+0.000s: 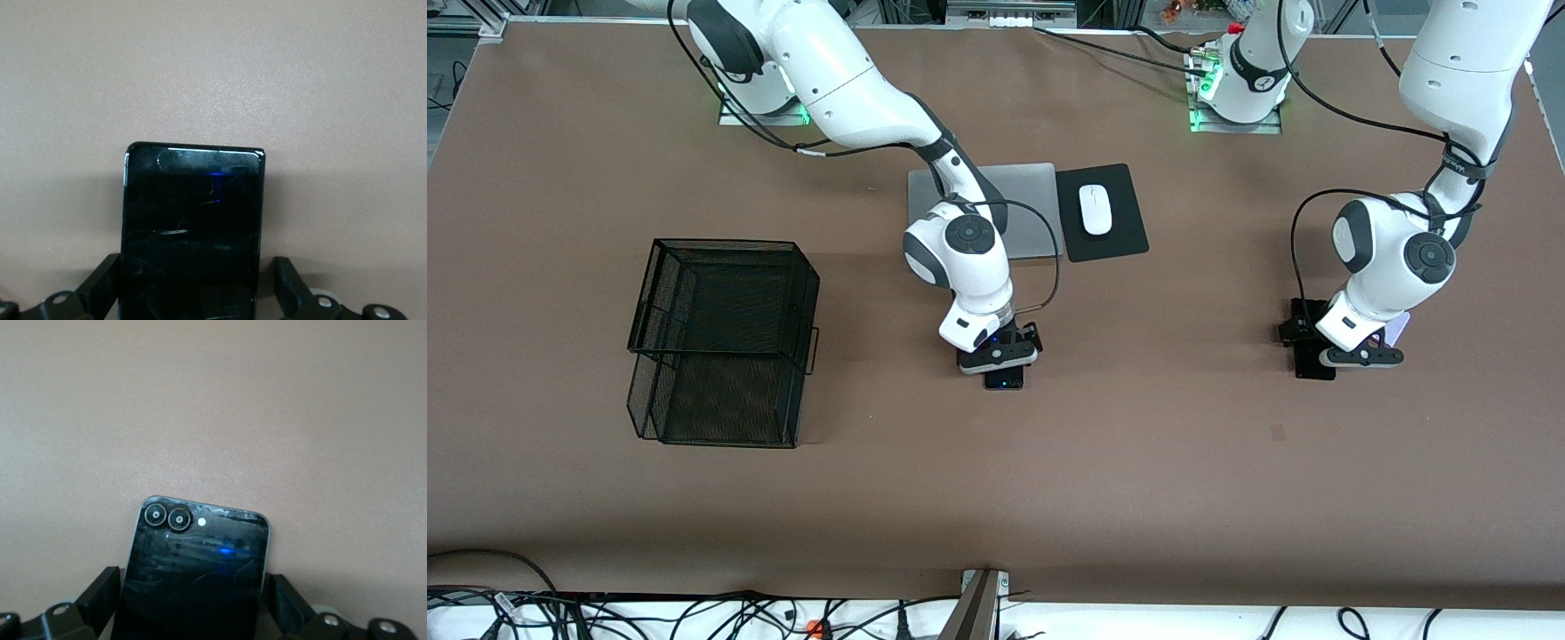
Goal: Place phones with both arms
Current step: 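Place the flip in the organizer with the right gripper while the left gripper moves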
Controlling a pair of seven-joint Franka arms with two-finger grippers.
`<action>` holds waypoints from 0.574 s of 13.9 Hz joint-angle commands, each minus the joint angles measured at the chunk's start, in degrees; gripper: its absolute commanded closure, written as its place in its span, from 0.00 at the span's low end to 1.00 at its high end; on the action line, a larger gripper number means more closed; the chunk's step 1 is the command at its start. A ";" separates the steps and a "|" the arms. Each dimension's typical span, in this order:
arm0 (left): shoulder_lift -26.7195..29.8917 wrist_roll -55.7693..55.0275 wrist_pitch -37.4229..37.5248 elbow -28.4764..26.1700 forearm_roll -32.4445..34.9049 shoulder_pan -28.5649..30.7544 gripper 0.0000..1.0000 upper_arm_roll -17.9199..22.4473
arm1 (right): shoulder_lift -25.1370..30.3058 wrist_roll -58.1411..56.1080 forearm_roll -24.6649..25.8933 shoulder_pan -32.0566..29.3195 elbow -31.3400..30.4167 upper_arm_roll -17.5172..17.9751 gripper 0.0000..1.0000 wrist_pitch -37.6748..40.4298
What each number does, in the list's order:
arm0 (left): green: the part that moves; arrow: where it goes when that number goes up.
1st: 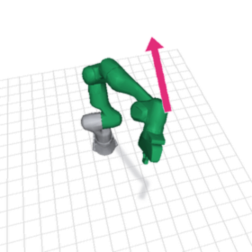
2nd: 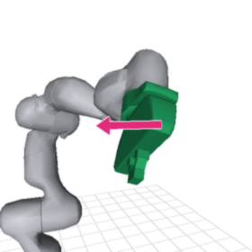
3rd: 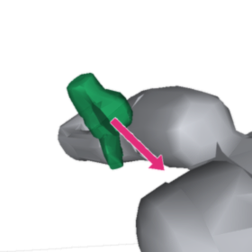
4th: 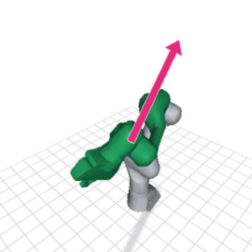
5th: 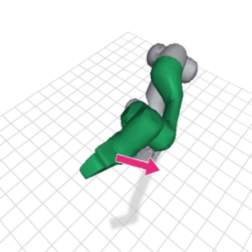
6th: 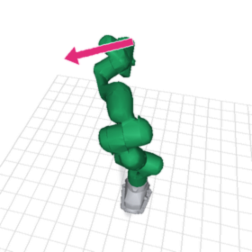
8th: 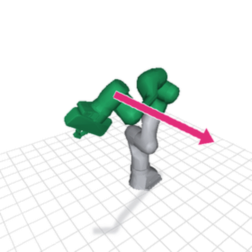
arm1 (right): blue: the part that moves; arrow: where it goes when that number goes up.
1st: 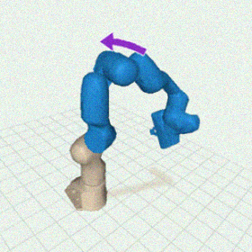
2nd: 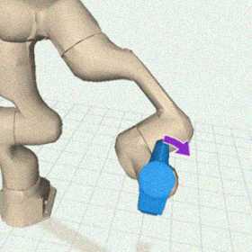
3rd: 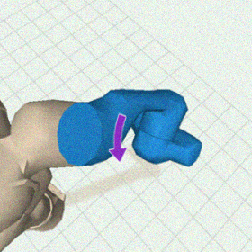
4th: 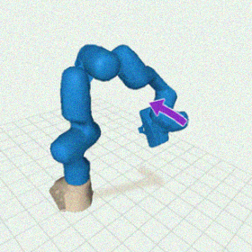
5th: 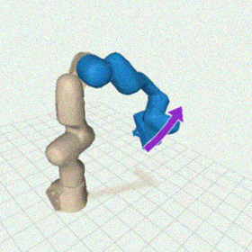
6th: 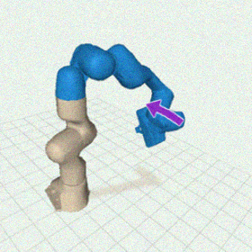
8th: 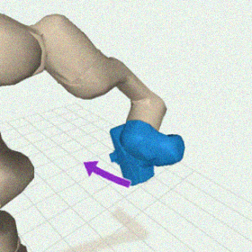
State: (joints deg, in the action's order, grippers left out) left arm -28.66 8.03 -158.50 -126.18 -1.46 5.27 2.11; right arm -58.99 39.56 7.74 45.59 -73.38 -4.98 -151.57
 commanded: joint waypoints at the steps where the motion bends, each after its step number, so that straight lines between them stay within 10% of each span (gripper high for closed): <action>1: -0.96 0.05 -1.37 -0.56 -1.44 0.00 0.48 -0.26 | -1.83 0.08 1.13 0.47 1.75 -0.56 0.22 -0.92; 3: -0.96 -0.03 -1.37 -0.64 -1.44 0.18 0.79 -0.26 | -1.74 -0.10 1.31 0.38 1.75 -0.73 0.73 -0.92; 5: -0.96 -1.43 -0.94 -0.29 -1.44 0.18 0.98 -0.26 | -1.48 -0.19 1.31 0.38 1.75 -0.91 0.80 -0.83; 8: -0.52 -3.73 0.03 0.32 -1.44 -0.26 1.00 -0.35 | -0.08 -0.54 1.31 0.47 1.84 -2.49 0.80 3.54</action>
State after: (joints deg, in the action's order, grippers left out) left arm -28.07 5.62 -158.50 -126.36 -1.46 5.28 2.17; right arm -58.83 39.43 8.27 45.96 -72.54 -6.26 -151.08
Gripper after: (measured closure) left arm 0.194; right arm 0.176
